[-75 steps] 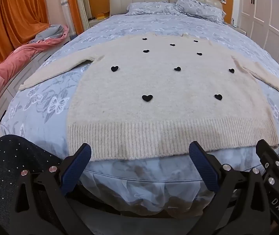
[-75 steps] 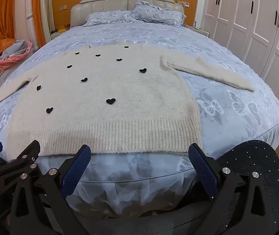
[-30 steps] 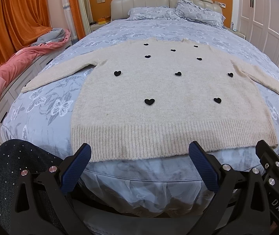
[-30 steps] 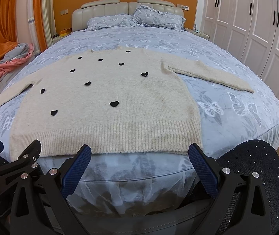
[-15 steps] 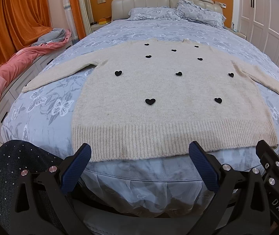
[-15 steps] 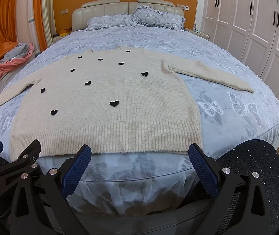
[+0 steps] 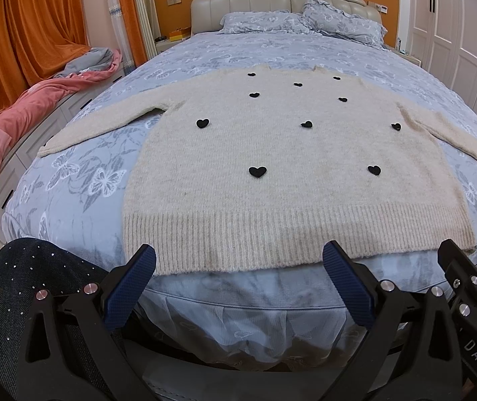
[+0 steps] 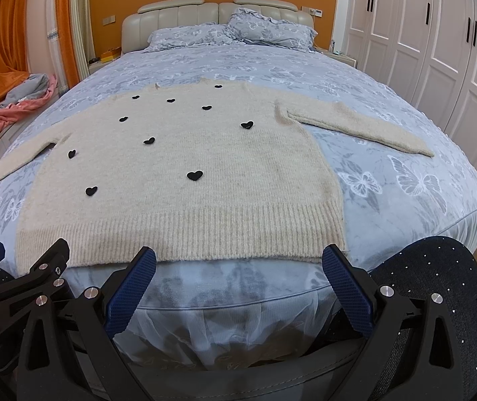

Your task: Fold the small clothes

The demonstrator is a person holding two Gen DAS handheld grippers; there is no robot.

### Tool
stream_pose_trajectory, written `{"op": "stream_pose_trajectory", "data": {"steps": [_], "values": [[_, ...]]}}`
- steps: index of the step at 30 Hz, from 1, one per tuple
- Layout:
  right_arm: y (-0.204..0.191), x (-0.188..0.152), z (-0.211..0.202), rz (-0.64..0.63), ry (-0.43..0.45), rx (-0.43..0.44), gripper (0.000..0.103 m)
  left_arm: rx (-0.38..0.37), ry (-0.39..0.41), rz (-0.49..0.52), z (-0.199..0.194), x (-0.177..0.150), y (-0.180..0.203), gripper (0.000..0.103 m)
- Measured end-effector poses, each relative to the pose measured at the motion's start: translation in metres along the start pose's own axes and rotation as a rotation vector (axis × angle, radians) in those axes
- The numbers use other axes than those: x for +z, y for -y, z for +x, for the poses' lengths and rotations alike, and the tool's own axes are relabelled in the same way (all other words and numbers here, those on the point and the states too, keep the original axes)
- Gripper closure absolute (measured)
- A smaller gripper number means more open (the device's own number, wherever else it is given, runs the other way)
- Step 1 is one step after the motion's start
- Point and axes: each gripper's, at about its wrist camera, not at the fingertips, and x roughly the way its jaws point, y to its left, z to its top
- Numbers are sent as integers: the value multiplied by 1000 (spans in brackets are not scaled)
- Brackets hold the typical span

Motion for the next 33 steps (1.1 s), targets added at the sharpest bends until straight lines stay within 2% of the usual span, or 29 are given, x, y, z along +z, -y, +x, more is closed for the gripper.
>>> {"op": "stream_pose_trajectory", "data": {"steps": [27,30,33], "values": [[1,0,0,10,-14,9,5,0,-9,-7,0,-2,-2,6],[4,4,2,24,-33,42,5,-7,-21,-7,3,-4,-1,5],[24,16,14,77,-54,99,5,-21,-36,-15,6,-1,-3,5]]}}
